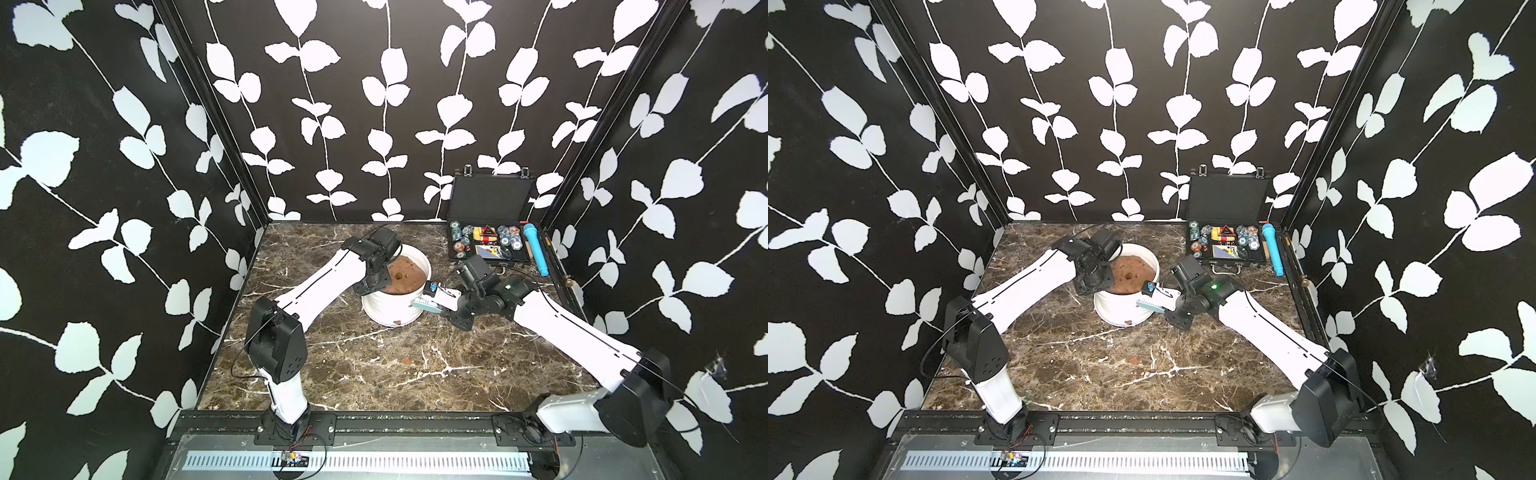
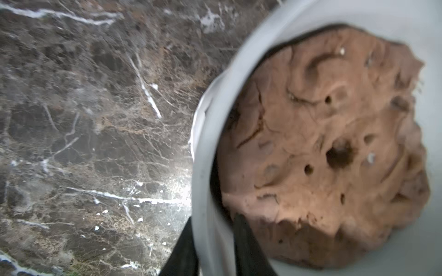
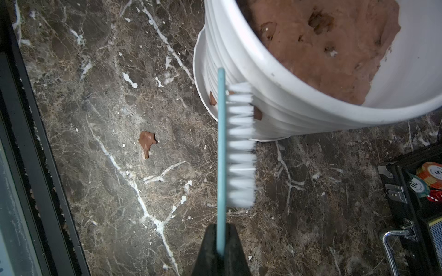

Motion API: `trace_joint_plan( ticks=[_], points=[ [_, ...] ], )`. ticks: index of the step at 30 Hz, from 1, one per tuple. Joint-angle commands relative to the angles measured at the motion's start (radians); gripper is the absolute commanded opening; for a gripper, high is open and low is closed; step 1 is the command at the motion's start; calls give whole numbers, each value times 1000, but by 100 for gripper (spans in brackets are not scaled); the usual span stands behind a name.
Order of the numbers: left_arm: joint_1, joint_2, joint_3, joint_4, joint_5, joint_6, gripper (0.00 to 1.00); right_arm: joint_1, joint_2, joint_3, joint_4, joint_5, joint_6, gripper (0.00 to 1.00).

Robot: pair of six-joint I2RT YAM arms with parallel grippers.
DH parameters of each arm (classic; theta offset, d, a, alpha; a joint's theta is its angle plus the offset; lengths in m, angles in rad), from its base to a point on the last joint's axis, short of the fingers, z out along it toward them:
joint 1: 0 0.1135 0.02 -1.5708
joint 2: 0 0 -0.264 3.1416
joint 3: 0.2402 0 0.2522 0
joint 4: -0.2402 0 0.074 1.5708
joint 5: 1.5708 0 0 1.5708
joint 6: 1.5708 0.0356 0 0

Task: Scrub the dried mud off the ceramic pot
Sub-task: Brush off the soil from the pot.

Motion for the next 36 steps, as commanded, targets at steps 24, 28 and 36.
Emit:
trace_joint_plan(
  ticks=[24, 28, 36],
  points=[
    [25, 138, 158, -28, -60, 333, 0, 82, 178, 78, 87, -15, -34, 0],
    [26, 137, 147, -25, -60, 353, 0, 59, 257, 111, 68, -6, -28, 0],
    [52, 137, 141, 14, -36, 414, 0, 65, 293, 40, 49, -7, -18, 0]
  ],
)
